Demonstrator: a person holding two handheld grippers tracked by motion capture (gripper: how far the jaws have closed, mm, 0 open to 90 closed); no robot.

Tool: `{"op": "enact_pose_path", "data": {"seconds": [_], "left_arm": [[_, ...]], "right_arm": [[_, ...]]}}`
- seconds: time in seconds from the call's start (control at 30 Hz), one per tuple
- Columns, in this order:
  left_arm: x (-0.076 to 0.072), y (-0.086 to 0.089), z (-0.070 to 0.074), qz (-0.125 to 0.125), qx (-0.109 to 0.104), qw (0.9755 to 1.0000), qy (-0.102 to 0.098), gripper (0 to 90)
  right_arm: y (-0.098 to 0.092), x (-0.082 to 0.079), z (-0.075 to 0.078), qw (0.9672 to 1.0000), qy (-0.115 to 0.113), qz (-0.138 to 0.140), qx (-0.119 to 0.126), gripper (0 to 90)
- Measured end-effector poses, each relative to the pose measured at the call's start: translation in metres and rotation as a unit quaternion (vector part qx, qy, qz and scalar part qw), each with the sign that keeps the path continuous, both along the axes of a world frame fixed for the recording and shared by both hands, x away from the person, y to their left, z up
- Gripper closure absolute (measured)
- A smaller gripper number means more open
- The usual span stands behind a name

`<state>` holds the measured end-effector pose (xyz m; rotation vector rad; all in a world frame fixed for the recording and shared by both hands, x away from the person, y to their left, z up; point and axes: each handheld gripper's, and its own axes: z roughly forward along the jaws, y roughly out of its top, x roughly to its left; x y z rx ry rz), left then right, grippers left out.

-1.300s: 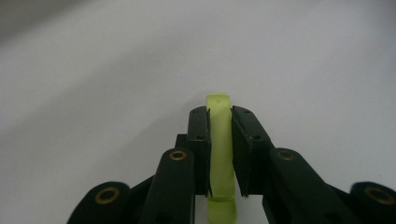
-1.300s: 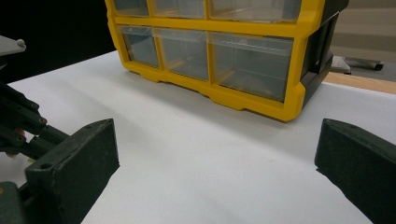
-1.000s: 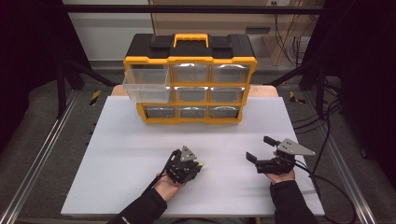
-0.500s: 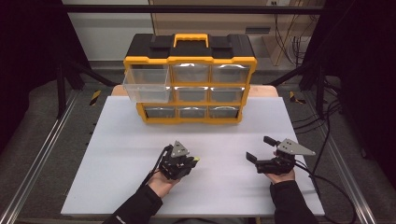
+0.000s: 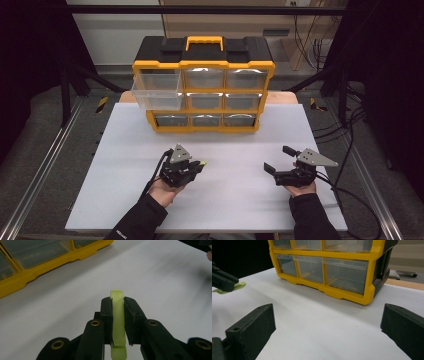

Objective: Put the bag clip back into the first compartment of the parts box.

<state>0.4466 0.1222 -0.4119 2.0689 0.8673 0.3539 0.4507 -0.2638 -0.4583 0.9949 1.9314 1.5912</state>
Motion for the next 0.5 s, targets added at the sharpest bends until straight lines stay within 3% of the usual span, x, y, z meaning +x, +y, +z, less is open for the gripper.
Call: {"op": "enact_pose_path", "data": {"seconds": [0.5], "left_arm": [[0.003,0.027,0.021,0.02,-0.011,0.9996,-0.016,77.5]], "right_arm": [[0.0,0.0,0.0,1.0,0.003,0.0,0.002,0.2]]}}
